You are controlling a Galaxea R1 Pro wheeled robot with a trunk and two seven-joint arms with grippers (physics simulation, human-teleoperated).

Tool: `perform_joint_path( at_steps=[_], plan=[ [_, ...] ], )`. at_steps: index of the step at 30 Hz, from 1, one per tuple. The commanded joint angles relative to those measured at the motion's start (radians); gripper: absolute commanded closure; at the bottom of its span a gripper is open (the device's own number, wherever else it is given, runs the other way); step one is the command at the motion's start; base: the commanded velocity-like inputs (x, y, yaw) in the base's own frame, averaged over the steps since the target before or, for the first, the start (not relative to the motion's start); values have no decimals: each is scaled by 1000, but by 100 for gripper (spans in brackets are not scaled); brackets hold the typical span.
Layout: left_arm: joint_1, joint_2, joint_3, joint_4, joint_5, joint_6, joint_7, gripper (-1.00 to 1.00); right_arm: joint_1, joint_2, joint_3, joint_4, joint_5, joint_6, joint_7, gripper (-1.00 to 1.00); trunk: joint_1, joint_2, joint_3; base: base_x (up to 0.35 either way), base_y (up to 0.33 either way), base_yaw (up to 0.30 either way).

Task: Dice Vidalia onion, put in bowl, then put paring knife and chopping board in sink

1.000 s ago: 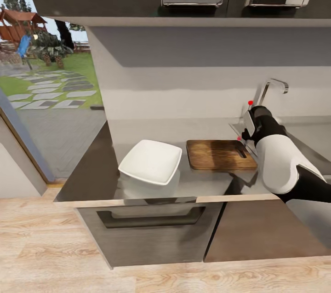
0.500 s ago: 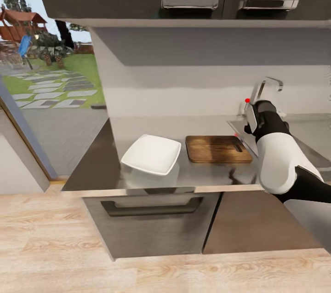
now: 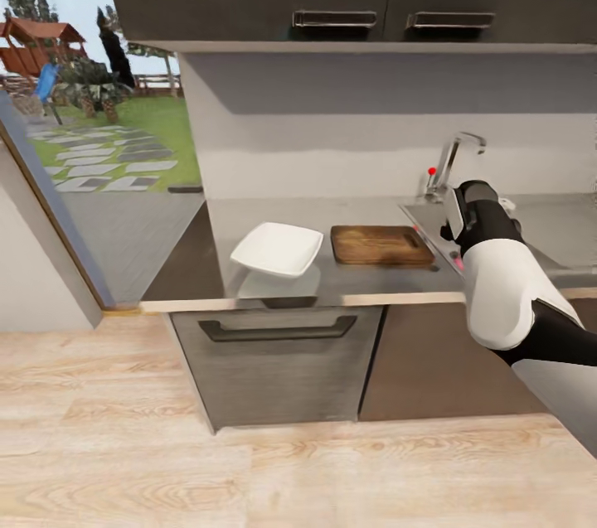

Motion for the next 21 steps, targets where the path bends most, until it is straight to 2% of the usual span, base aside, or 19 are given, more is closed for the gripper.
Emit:
perform_joint_path(
  at_steps=[1, 21],
  plan=[
    [-1, 0, 3, 2, 0, -5, 0, -100, -1, 0, -1, 1, -6, 1, -7, -100, -1, -1, -1, -339, 0, 0],
    [-1, 0, 3, 2, 1, -5, 0, -100, -1, 7, 3, 14, -6, -2, -5, -100, -1, -1, -1, -339, 0, 0]
  ],
)
